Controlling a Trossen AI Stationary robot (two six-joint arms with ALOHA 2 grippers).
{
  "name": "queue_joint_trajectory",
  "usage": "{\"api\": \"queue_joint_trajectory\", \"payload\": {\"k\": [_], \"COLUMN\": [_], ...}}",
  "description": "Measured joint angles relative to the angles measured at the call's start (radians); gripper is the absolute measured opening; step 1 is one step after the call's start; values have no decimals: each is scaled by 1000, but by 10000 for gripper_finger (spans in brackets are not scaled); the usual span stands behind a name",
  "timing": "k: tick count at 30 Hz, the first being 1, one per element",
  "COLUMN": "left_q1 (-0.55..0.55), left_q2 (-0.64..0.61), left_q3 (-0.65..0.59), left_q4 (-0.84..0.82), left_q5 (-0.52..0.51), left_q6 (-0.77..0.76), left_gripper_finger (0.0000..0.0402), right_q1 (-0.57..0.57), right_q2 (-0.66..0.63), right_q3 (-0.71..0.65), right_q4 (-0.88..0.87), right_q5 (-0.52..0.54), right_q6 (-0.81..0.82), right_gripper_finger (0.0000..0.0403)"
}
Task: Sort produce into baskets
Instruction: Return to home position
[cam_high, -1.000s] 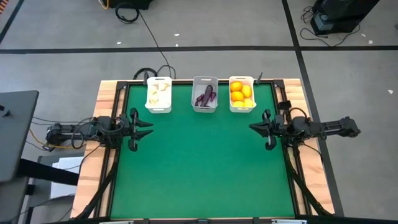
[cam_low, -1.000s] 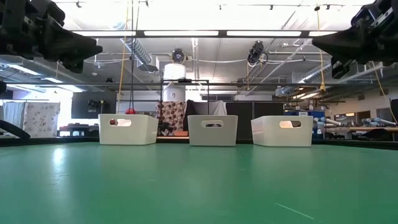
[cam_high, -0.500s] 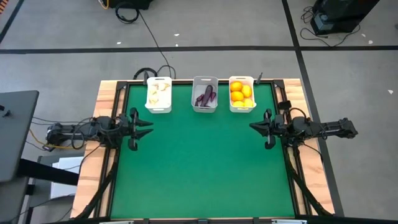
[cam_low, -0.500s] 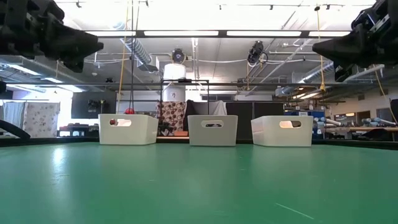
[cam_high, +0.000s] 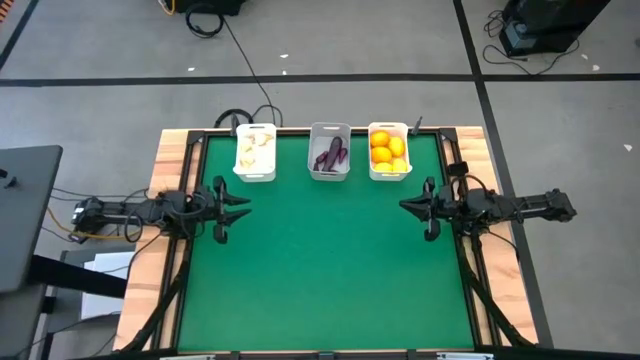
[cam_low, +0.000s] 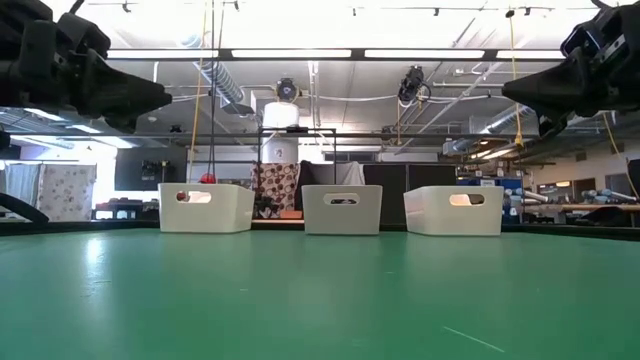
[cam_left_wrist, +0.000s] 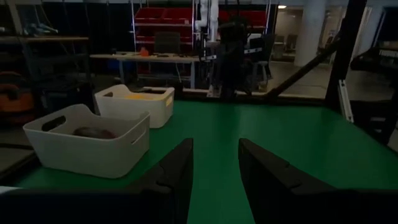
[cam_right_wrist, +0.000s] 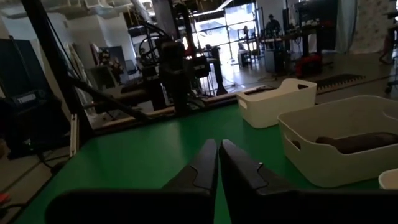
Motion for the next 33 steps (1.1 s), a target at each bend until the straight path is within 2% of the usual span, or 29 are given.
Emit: {"api": "queue_joint_trajectory", "payload": {"k": [5, 19, 33], "left_q1": [0, 0, 0], "left_q2": [1, 1, 1], "left_q3": [0, -1, -1], "left_q4": [0, 69, 71], "left_q5": [-29, -34, -33], "left_q6": [0, -1, -1], "left_gripper_finger": [131, 131, 131], "right_q1": [0, 0, 0], "right_q2": [0, 0, 0], "right_q3": [0, 0, 0], "right_q4": [-1, 0, 0], "right_q5": [0, 0, -1], "right_q6": [24, 24, 24], "right_gripper_finger": [31, 31, 32]}}
